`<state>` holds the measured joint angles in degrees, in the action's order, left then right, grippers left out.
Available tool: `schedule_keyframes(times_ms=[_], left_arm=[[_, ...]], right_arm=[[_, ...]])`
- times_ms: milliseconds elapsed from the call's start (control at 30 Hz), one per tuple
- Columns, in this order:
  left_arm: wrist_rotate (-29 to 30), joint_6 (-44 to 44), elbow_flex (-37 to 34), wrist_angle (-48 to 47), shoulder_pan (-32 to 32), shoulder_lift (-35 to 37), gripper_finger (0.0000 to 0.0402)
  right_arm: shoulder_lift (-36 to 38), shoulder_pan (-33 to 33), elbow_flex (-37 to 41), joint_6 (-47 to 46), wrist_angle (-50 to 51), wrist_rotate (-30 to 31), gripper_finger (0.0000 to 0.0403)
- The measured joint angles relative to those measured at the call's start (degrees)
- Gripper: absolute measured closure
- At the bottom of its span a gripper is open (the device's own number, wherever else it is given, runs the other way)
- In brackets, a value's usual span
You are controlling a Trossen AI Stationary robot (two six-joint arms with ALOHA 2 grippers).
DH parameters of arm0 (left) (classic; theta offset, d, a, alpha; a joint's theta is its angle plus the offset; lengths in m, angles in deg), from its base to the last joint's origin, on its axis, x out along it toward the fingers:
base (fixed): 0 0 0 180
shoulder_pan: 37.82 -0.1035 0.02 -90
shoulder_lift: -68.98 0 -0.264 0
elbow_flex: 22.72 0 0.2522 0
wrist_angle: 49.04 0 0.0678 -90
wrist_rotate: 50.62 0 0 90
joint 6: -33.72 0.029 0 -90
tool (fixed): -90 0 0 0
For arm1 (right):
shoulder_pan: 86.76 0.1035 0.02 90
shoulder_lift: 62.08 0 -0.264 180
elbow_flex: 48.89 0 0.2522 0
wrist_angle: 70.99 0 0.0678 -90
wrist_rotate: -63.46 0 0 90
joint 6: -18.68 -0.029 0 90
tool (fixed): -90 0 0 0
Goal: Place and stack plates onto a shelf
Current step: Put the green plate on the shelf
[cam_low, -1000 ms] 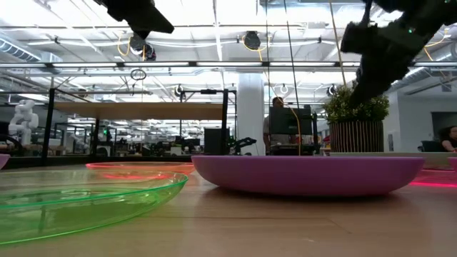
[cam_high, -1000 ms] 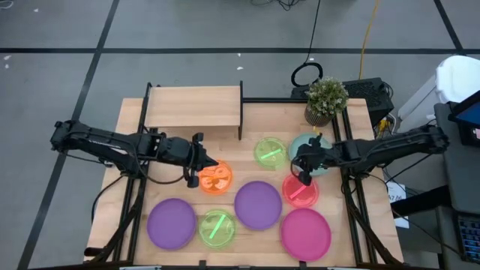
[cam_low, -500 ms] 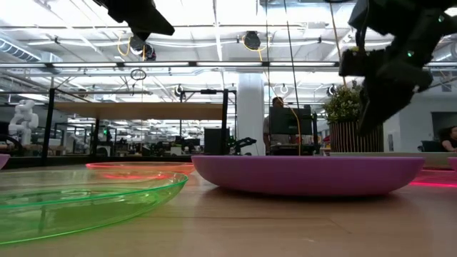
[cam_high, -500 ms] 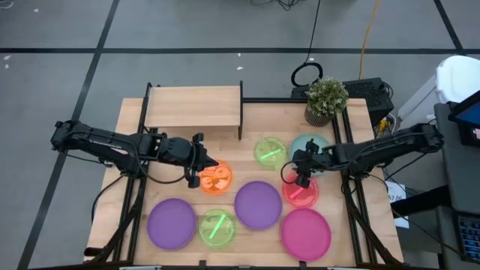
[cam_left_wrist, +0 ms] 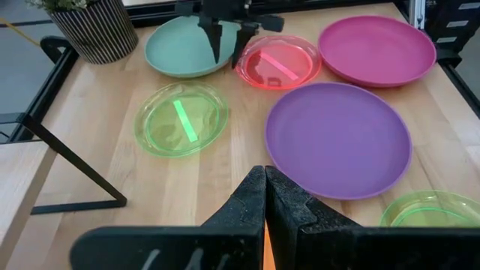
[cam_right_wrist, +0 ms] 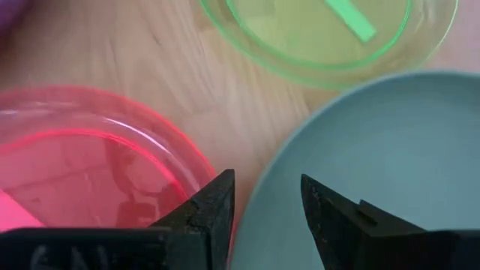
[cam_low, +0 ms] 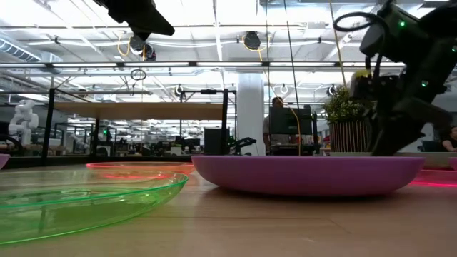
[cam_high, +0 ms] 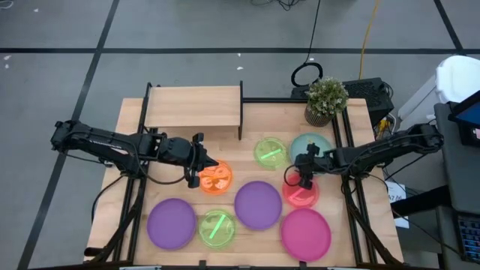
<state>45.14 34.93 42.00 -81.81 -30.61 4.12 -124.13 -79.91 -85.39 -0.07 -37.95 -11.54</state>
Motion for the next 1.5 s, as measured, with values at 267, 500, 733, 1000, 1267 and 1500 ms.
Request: schedule_keyframes(times_ms=[267, 500, 733, 1000, 1267, 1500], left_arm=[[0.48, 0.51, 0.0, 0.02, -0.01, 0.0, 0.0398], [0.52, 0.57, 0.0, 0.04, -0.01, 0.02, 0.0398], [0.71, 1.5, 0.0, 0.04, -0.01, 0.04, 0.0398], [0.72, 1.94, 0.0, 0.08, -0.01, 0.04, 0.0398], [0.92, 1.69, 0.0, 0.53, -0.01, 0.04, 0.0398], [2.03, 4.0, 0.04, 6.83, -0.01, -2.14, 0.0398]], right_arm=[[-0.01, 0.0, 0.78, -0.03, 0.23, 2.21, 0.0287], [0.03, -0.02, 0.77, 0.1, 0.18, 3.42, 0.0386], [-0.03, -0.02, -1.08, -0.69, 2.01, 2.94, 0.0396], [-0.01, 0.12, -8.37, 1.1, 5.91, 2.44, 0.0401], [-0.03, 3.13, -13.72, 4.5, 6.22, 4.46, 0.0402], [-0.01, 5.97, -16.09, 10.44, -1.42, 4.36, 0.0402]])
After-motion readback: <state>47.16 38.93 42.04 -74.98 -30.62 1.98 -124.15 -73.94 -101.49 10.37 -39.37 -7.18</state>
